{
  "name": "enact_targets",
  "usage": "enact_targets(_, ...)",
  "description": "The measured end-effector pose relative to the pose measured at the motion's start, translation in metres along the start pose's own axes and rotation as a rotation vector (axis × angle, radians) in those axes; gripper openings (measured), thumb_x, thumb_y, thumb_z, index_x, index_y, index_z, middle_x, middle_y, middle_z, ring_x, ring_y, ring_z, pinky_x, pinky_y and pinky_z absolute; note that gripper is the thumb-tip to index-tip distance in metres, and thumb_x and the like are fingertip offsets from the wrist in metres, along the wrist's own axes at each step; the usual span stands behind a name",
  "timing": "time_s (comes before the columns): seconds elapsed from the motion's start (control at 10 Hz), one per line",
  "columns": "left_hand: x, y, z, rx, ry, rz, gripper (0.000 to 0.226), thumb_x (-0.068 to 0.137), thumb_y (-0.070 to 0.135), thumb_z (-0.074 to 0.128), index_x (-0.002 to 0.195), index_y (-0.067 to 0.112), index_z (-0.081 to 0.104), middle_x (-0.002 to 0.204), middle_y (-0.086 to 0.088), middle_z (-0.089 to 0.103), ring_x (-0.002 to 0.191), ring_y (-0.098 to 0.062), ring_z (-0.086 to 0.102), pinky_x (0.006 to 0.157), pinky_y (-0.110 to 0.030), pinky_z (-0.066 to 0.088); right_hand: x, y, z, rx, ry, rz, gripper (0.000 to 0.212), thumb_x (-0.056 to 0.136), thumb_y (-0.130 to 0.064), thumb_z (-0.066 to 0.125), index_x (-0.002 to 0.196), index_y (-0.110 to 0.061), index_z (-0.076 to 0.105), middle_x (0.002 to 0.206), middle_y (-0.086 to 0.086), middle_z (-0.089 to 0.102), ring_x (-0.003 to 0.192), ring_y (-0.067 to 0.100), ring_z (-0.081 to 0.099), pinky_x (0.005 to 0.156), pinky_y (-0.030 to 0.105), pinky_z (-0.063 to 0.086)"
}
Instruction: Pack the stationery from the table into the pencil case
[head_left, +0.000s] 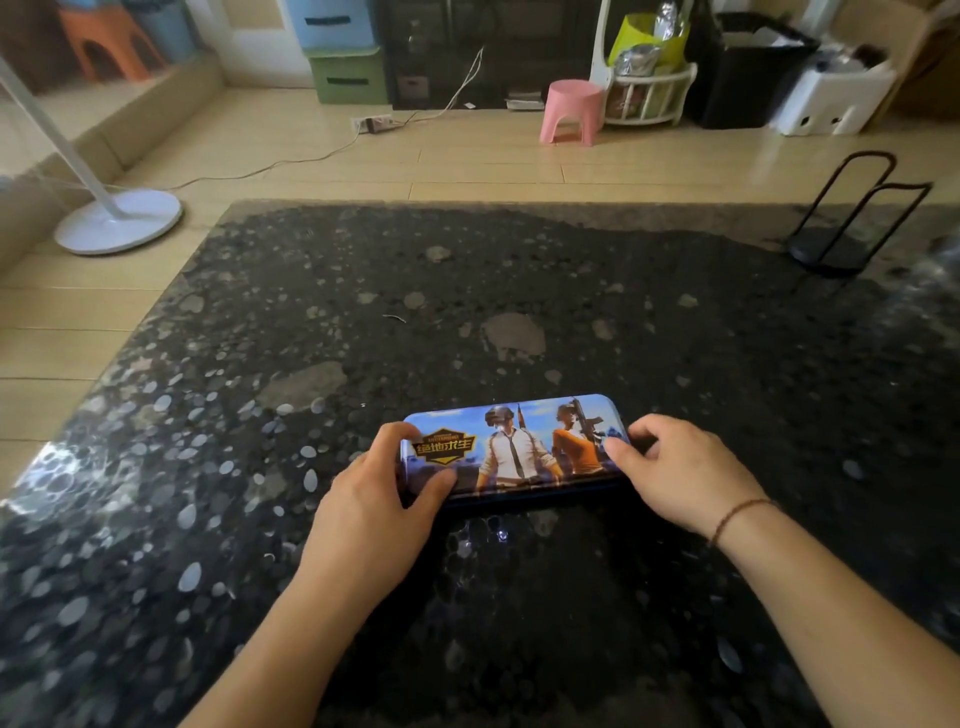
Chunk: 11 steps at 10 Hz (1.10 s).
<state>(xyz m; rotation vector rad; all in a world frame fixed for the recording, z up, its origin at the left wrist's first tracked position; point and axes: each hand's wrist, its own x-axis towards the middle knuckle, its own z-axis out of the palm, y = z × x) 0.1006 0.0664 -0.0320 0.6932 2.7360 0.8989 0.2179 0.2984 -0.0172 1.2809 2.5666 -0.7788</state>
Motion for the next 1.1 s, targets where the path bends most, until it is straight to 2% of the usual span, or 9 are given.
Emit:
enact_targets(0.1,0.001,0.004,0.002,0.041,-0.011,-0.002,0.038,0.087,0.050,0.056,0.117,0.036,0.038,0.094,0.012,0.053,0.088,-0.015,0.054,0.070,-0.034,0.043,-0.001,0.001,0.007,-0.029,0.039,-0.005,0.032,0.093,-0.055,0.043,0.112,-0.033,0.055,0.089,-0.008,0.066,0.078,0.011,0.062,0.061,0.031,0.050)
enact_targets(0.2,-0.002,0.010,0.004,0.123,0.003,0.007,0.037,0.091,0.050,0.048,0.121,0.031,0.036,0.098,0.011,0.049,0.089,-0.018,0.055,0.068,-0.033,0.040,-0.008,0.000,0.015,-0.035,0.100,-0.032,0.042,0.095,-0.053,0.037,0.135,-0.038,0.034,0.104,-0.005,0.064,0.086,0.015,0.061,0.069,0.036,0.053)
enact_targets(0.3,-0.005,0.008,0.003,0.141,-0.029,0.022,0.048,0.089,0.056,0.046,0.128,0.031,0.032,0.113,0.007,0.052,0.099,-0.020,0.057,0.073,-0.033,0.045,-0.016,0.004,0.016,-0.022,0.150,-0.162,0.041,0.095,-0.052,0.035,0.133,-0.040,0.024,0.106,-0.004,0.062,0.086,0.015,0.058,0.068,0.036,0.053)
enact_targets(0.4,-0.008,0.003,0.001,0.210,-0.095,0.072,0.072,0.080,0.063,0.057,0.136,0.031,0.026,0.119,0.009,0.046,0.105,-0.018,0.054,0.080,-0.031,0.046,-0.028,0.008,0.013,-0.116,0.099,-0.277,0.047,0.088,-0.060,0.045,0.126,-0.040,0.024,0.120,-0.007,0.050,0.105,0.016,0.050,0.080,0.034,0.049)
enact_targets(0.5,-0.006,-0.001,0.006,0.260,-0.028,0.129,0.070,0.081,0.052,0.064,0.136,0.028,0.028,0.120,0.005,0.049,0.100,-0.020,0.057,0.075,-0.031,0.048,-0.036,0.008,0.019,-0.306,0.127,-0.338,0.056,0.086,-0.059,0.051,0.129,-0.038,0.021,0.128,-0.005,0.045,0.116,0.018,0.042,0.093,0.035,0.043)
enact_targets(0.8,0.028,-0.005,0.038,0.357,0.202,0.055,0.067,0.088,0.057,0.050,0.147,0.039,0.023,0.124,0.006,0.047,0.098,-0.019,0.051,0.064,-0.031,0.036,-0.007,-0.007,0.033,-0.250,0.415,-0.248,0.042,0.091,-0.046,0.051,0.127,-0.032,0.033,0.121,0.000,0.055,0.115,0.023,0.048,0.089,0.038,0.045)
enact_targets(0.9,0.022,-0.004,0.039,0.360,0.189,0.045,0.073,0.089,0.057,0.047,0.149,0.038,0.010,0.131,0.003,0.045,0.105,-0.022,0.049,0.074,-0.034,0.042,-0.011,-0.005,0.030,-0.209,0.292,-0.243,0.050,0.090,-0.039,0.056,0.133,-0.031,0.032,0.127,0.002,0.053,0.121,0.024,0.046,0.095,0.041,0.044)
enact_targets(1.0,0.002,0.002,0.029,0.224,0.150,-0.004,0.091,0.086,0.049,0.059,0.149,0.036,-0.006,0.146,-0.002,0.033,0.121,-0.028,0.042,0.096,-0.039,0.039,-0.028,0.003,0.016,-0.101,0.198,-0.262,0.079,0.087,-0.038,0.064,0.148,-0.033,0.013,0.142,0.002,0.045,0.134,0.023,0.038,0.106,0.044,0.038)
enact_targets(1.1,-0.036,0.019,0.016,0.062,0.035,-0.066,0.099,0.081,0.046,0.067,0.149,0.036,-0.003,0.156,0.000,0.013,0.136,-0.028,0.027,0.109,-0.043,0.031,-0.062,0.009,-0.024,0.239,0.267,-0.298,0.076,0.084,-0.035,0.069,0.147,-0.032,0.025,0.144,-0.001,0.045,0.134,0.020,0.041,0.107,0.039,0.037)
